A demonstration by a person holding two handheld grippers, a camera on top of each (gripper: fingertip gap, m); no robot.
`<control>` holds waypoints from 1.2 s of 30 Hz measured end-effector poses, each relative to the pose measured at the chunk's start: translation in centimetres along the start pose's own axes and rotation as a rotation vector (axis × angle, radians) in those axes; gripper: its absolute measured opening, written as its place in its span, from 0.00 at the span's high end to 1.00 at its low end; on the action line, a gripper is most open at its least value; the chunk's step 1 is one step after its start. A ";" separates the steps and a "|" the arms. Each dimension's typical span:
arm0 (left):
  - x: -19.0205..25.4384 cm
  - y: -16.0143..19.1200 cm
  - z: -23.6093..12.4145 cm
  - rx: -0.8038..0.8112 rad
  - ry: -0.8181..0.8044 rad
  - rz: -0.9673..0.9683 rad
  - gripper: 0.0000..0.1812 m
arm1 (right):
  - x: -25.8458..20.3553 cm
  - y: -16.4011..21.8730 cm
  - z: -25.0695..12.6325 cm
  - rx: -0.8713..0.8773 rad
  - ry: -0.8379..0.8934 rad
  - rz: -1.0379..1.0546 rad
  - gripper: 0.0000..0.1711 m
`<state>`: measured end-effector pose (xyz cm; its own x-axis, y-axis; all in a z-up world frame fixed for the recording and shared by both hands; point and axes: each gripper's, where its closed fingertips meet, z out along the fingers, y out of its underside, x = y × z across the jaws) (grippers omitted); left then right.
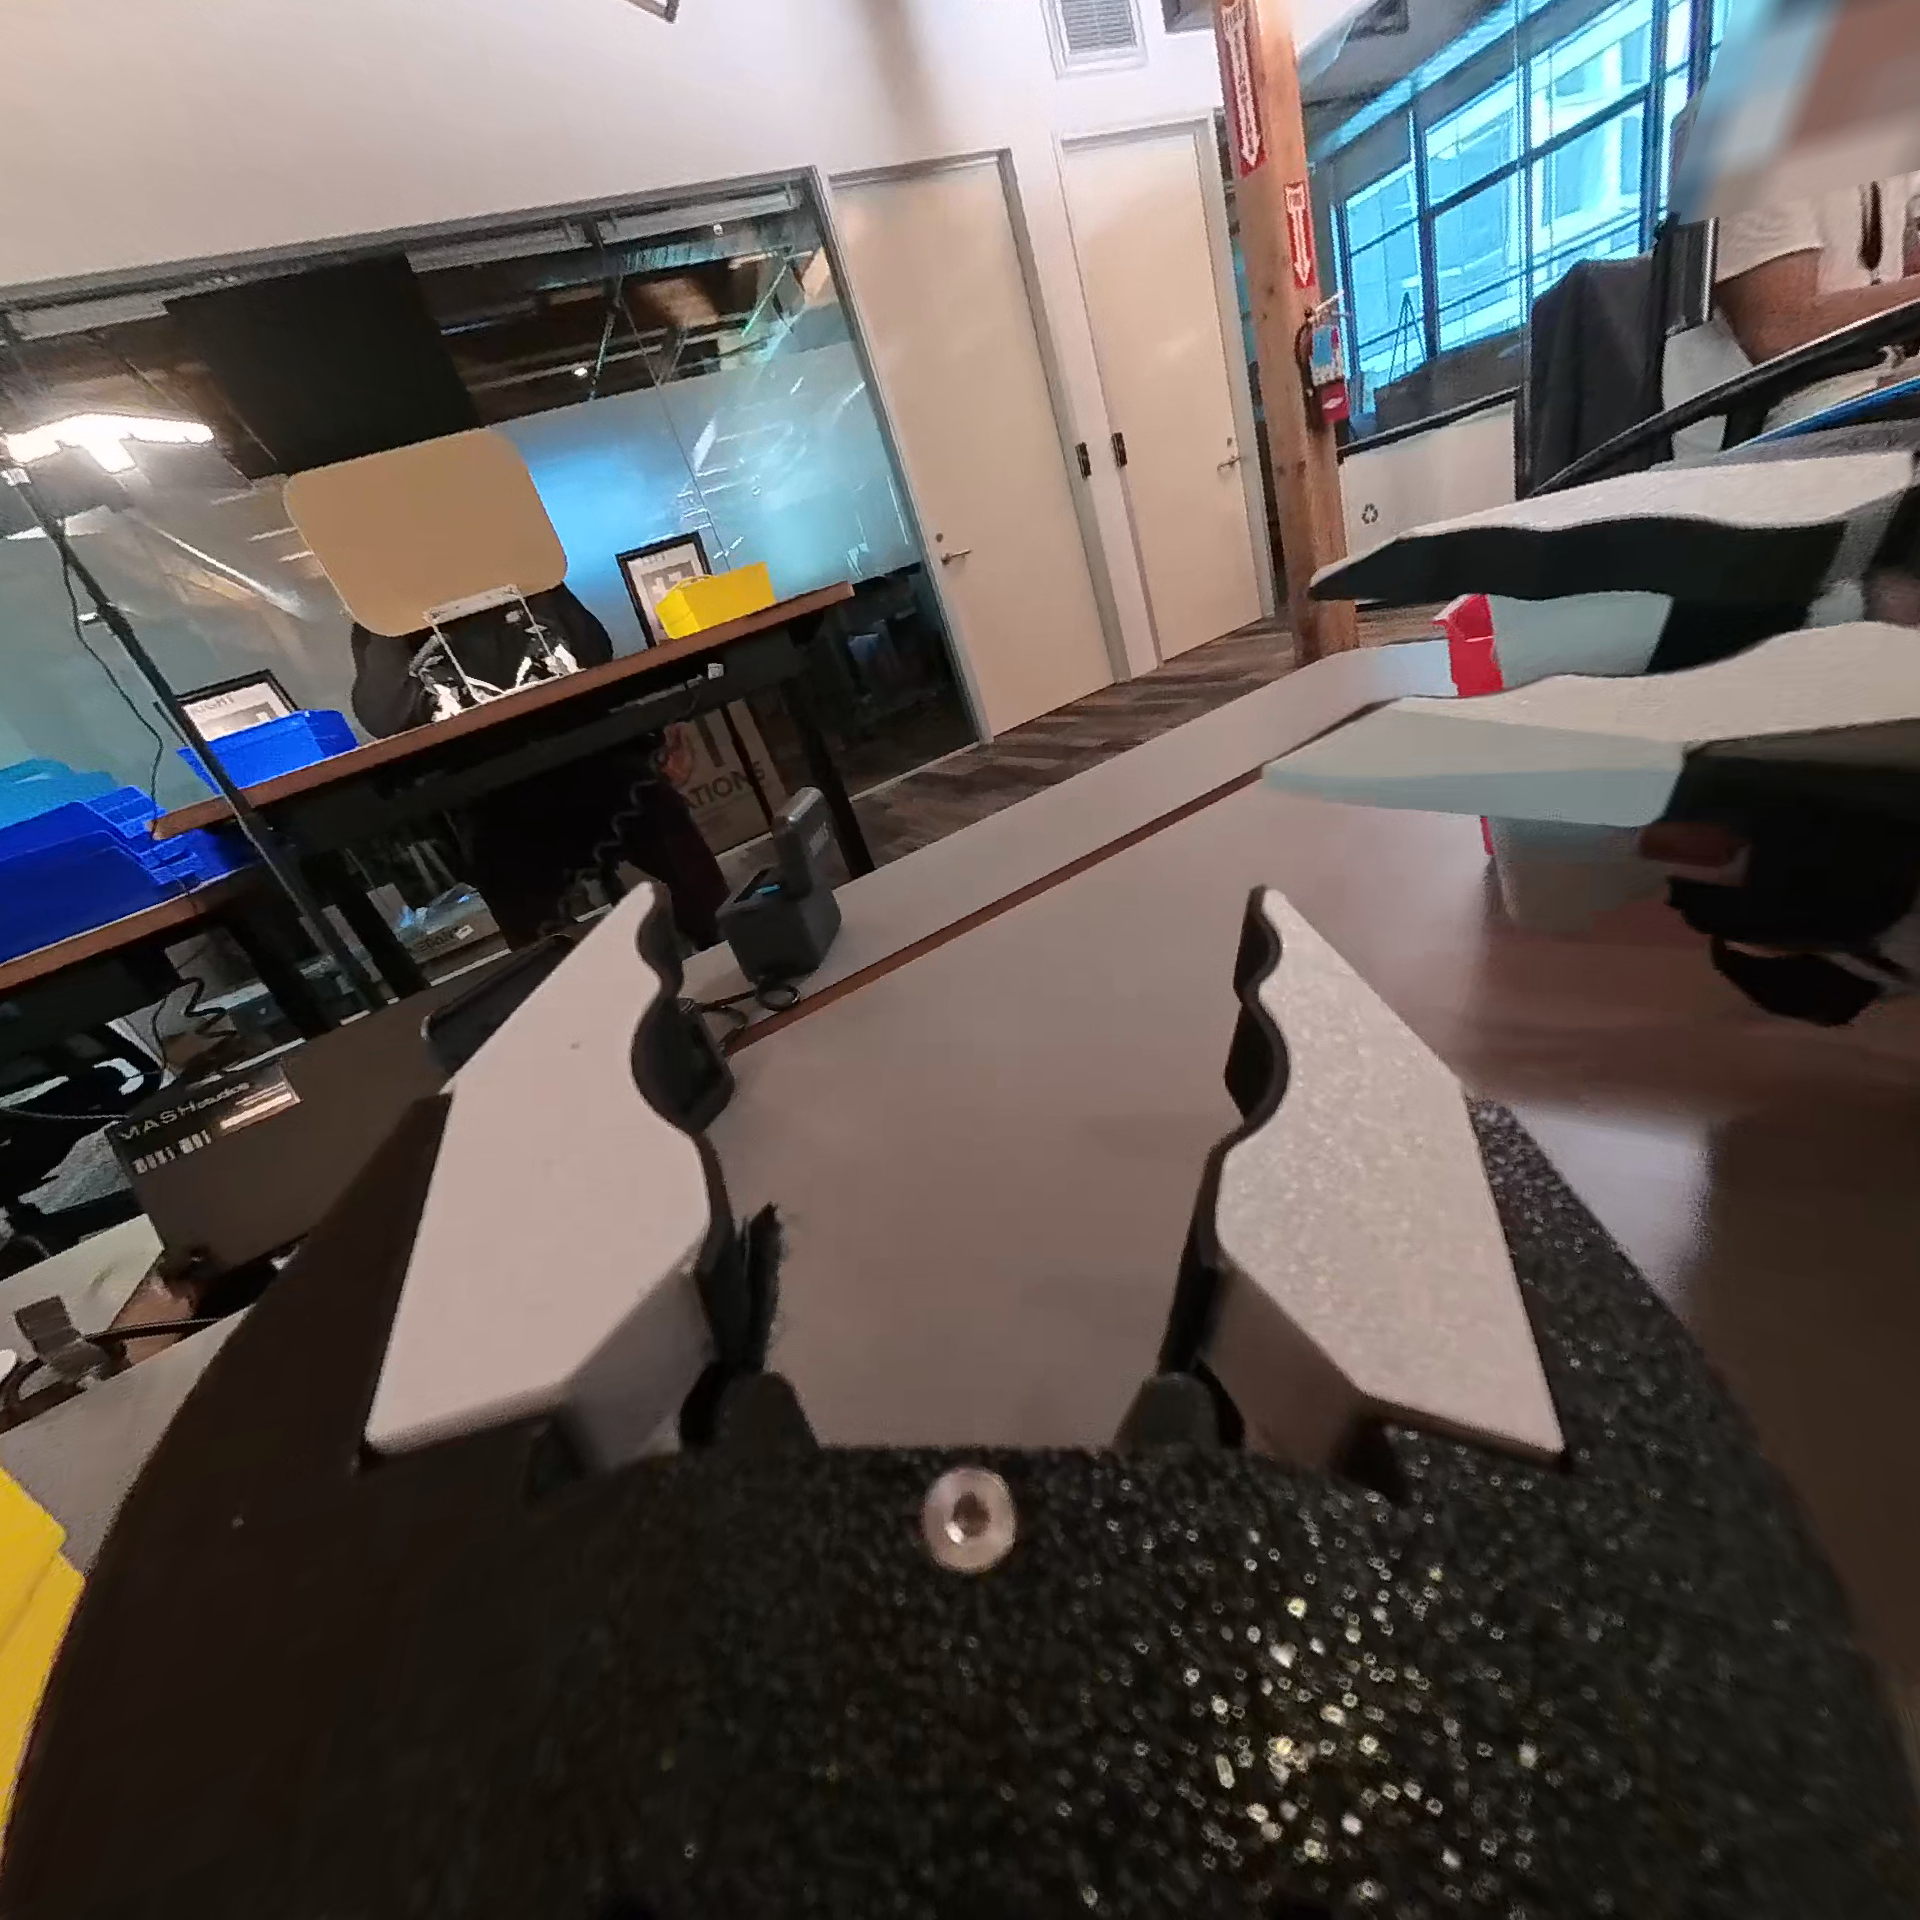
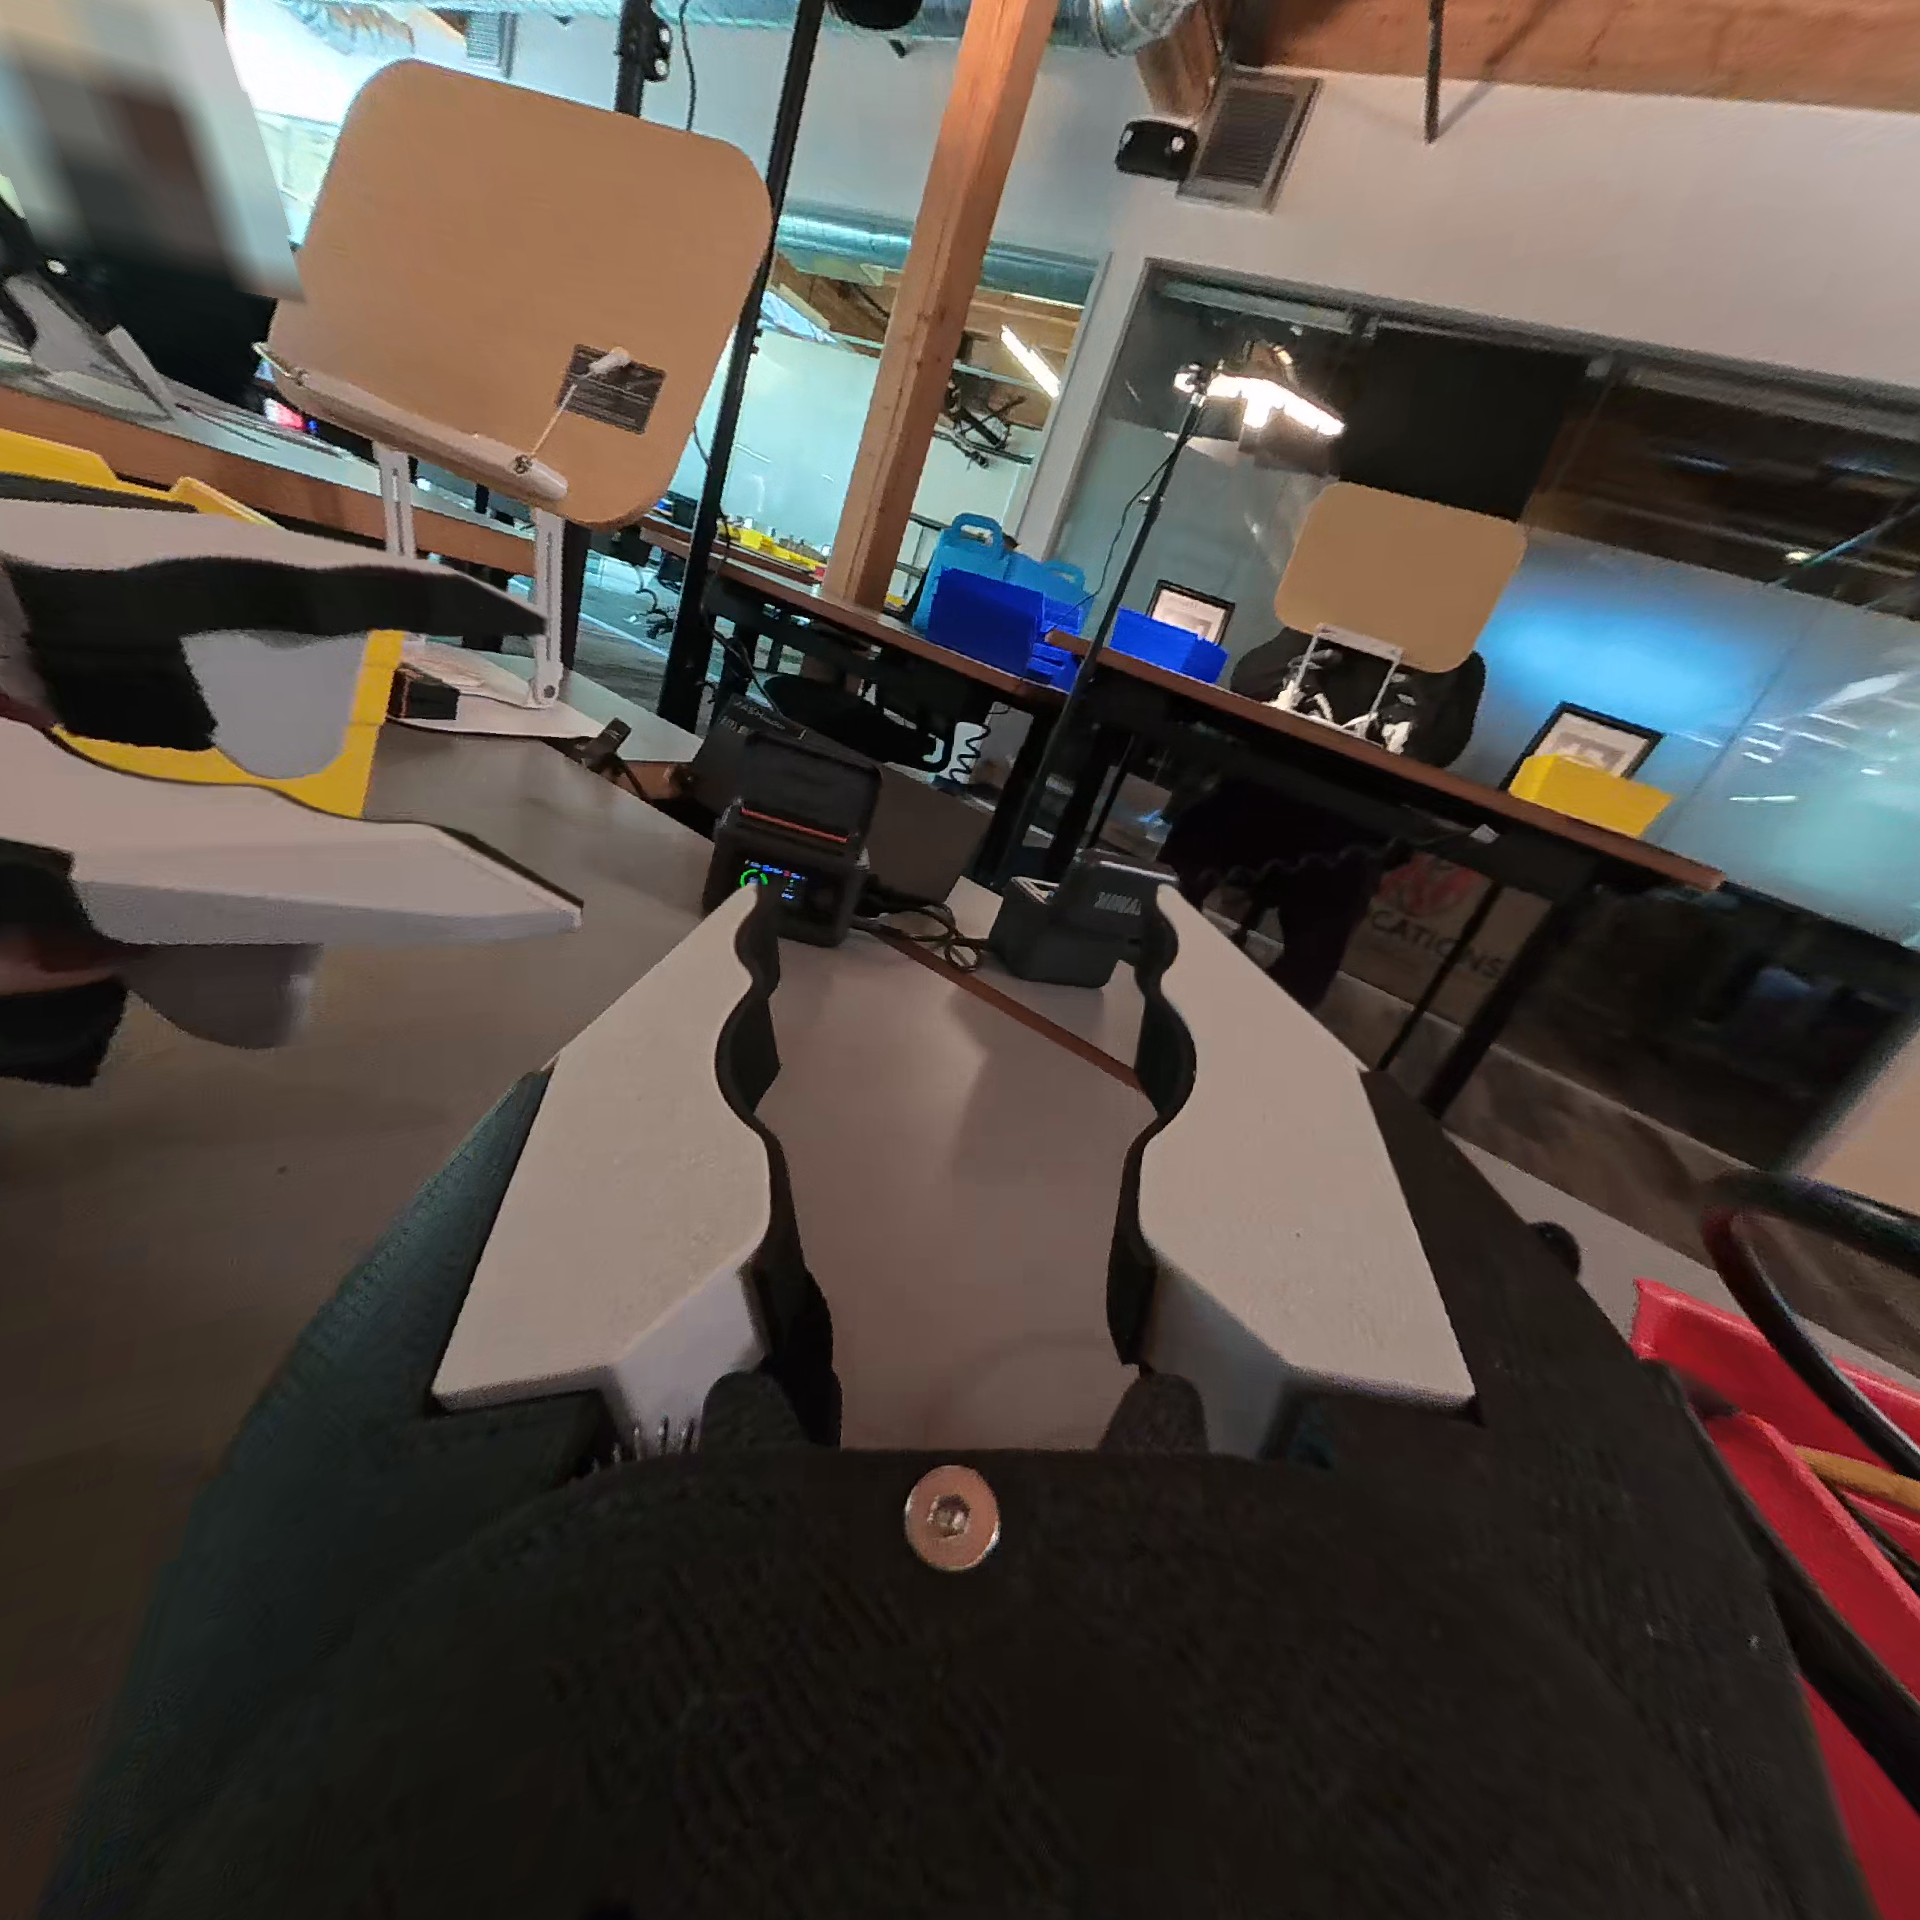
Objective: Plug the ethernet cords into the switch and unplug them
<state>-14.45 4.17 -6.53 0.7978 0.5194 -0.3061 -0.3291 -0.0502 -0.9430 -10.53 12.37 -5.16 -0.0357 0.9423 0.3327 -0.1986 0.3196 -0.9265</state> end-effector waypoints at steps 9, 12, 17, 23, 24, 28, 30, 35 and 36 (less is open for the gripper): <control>1.5 0.3 0.0 -0.021 0.048 0.079 0.44 | 1.6 0.6 -1.3 -0.038 0.022 0.201 0.61; 1.5 0.4 -0.1 -0.027 0.055 0.061 0.44 | 2.6 0.9 -1.4 -0.057 0.054 0.220 0.61; 1.4 0.6 -0.3 -0.036 0.050 0.064 0.43 | 4.0 0.8 -2.0 -0.034 0.102 0.287 0.61; 1.6 0.1 -0.3 -0.017 0.048 0.084 0.43 | 2.9 1.5 -1.7 -0.064 0.063 0.256 0.61; 1.7 0.1 -0.2 -0.018 0.052 0.079 0.43 | 2.7 1.5 -1.6 -0.062 0.056 0.255 0.61; 1.4 -0.2 0.1 0.002 0.031 0.064 0.43 | 2.3 1.6 -1.4 -0.062 0.036 0.254 0.61; 0.9 -0.1 0.1 0.003 0.004 0.060 0.42 | 2.1 1.6 -1.2 -0.054 0.026 0.250 0.61; -1.6 0.3 -0.8 -0.013 -0.107 -0.029 0.43 | 1.1 1.8 -1.0 -0.056 0.021 0.163 0.61; -1.9 0.4 -1.0 -0.025 -0.118 -0.039 0.43 | 0.8 1.6 -1.1 -0.053 0.024 0.131 0.61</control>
<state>-15.59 2.34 -6.50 0.7442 0.6183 -0.2527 -0.2849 -0.0484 -0.9573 -9.77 13.73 -6.54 -0.0343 0.9783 0.2043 -0.1416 0.1976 -0.9700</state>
